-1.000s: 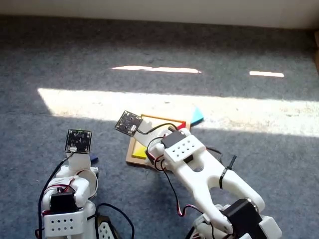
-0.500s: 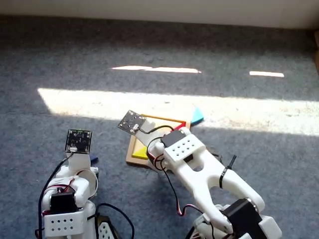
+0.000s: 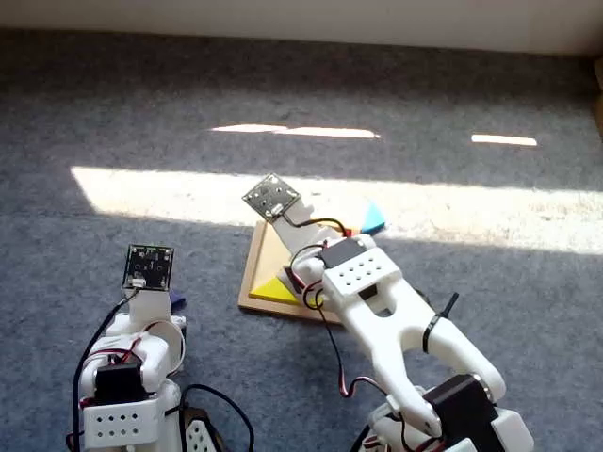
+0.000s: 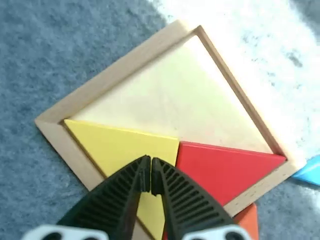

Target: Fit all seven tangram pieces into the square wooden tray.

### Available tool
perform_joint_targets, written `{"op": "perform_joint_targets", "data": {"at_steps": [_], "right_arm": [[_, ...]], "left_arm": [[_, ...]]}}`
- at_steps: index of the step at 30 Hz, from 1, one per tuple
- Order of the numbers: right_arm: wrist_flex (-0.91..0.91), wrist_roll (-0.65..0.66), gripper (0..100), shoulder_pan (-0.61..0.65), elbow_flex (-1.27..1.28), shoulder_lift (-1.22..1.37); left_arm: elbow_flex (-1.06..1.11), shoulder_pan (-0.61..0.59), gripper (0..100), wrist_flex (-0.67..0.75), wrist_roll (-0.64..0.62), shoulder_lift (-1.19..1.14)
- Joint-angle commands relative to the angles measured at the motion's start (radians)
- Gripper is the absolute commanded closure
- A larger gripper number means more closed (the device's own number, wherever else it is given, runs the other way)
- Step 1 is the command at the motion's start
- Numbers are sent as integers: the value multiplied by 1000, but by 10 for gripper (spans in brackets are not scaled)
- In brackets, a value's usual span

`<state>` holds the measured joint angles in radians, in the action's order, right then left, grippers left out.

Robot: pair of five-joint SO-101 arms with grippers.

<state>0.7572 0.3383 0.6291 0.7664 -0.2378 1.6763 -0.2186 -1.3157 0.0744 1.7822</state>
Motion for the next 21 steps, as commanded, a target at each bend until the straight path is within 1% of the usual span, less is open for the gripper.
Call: {"op": "perform_joint_targets", "data": {"at_steps": [1,8,13,15,21], "right_arm": [[33,-6,988,-16,-35,-2],[39,-6,988,-16,-33,10],[56,-6,988,-15,-44,153],[119,-5,988,-16,-64,185],[320,60,988,-19,-186,188]], "left_arm": [[19,-13,957,-8,6,41],[19,-13,957,-8,6,41],[19,-13,957,-8,6,41],[19,-13,957,-8,6,41],[19,-13,957,-8,6,41]]}}
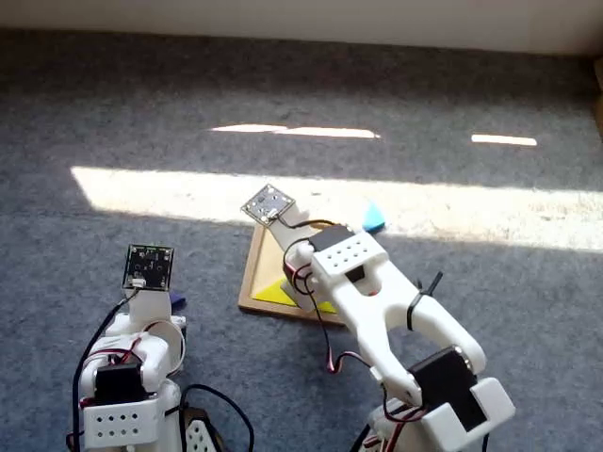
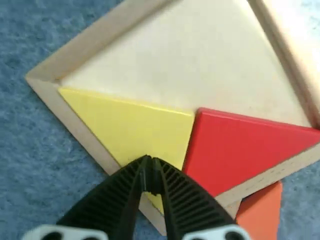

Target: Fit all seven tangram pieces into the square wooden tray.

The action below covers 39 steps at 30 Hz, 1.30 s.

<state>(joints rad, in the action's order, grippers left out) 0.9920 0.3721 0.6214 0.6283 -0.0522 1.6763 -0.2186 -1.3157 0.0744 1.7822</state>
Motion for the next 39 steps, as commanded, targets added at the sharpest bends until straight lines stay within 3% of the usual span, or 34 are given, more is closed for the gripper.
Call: {"op": "perform_joint_targets", "data": {"at_steps": [1,7,16,18,23,30,39], "right_arm": [[97,38,988,-13,-51,5],[148,75,988,-70,-58,-19],[171,78,979,-196,-12,-409],[173,84,934,-239,2,-421],[173,189,770,-280,2,-321],[173,334,763,-320,1,-133],[159,374,763,-394,-81,30]], "left_arm": [[19,-13,957,-8,6,41],[19,-13,957,-8,6,41],[19,-13,957,-8,6,41],[19,-13,957,-8,6,41],[19,-13,957,-8,6,41],[19,-13,957,-8,6,41],[19,-13,957,-8,6,41]]}}
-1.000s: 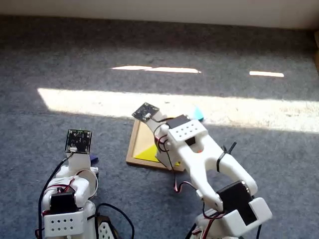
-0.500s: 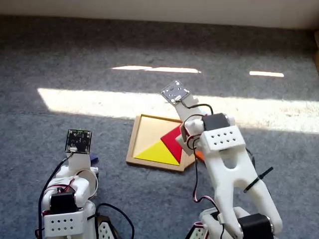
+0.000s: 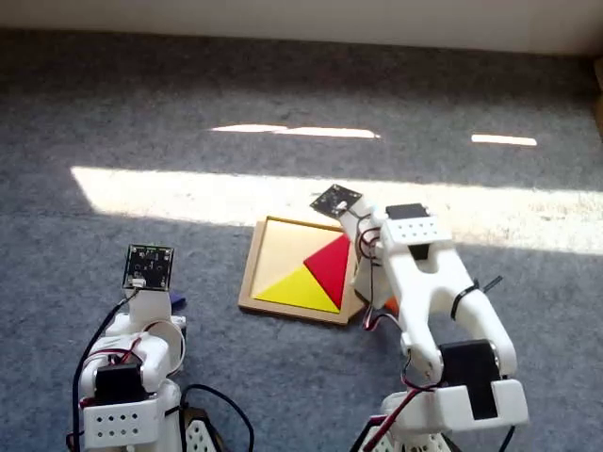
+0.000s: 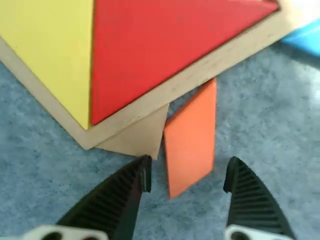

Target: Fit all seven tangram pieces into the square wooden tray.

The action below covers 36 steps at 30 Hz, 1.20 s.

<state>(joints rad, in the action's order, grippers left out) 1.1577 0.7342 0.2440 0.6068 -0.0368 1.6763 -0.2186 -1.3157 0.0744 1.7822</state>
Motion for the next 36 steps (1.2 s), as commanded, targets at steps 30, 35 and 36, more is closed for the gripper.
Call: {"op": "perform_joint_targets", "data": {"at_steps": [30,35,36], "right_arm": [[-5,-51,865,-39,-139,-93],[-8,-100,786,-39,-133,-96],[-8,-100,786,-39,-134,-101]], "left_arm": [[19,-13,957,-8,6,41],[19,-13,957,-8,6,41],[19,-13,957,-8,6,41]]}}
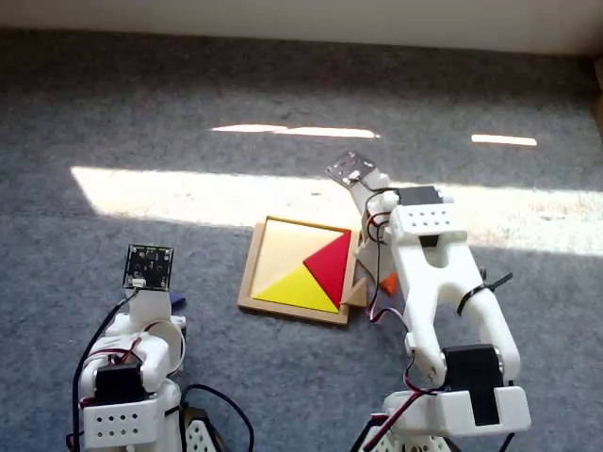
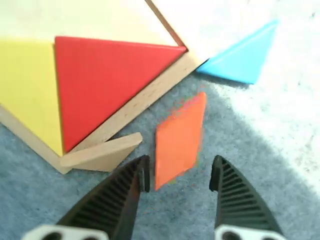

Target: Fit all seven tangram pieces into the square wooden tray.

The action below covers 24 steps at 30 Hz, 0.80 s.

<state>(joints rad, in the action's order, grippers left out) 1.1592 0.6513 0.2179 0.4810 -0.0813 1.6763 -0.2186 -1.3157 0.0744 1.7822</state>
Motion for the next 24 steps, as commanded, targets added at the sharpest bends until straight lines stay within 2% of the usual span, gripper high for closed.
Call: {"op": "perform_joint_targets", "data": {"at_steps": [1,7,16,24], "right_arm": [[-10,-17,786,-13,-8,-59],[-12,-11,786,-5,-1,-53],[-183,-11,786,59,120,-48],[-186,-11,790,65,122,-16]], "left_arm": [[19,-13,957,-8,6,41],[19,-13,957,-8,6,41],[19,-13,957,-8,6,41],[19,-13,957,-8,6,41]]}}
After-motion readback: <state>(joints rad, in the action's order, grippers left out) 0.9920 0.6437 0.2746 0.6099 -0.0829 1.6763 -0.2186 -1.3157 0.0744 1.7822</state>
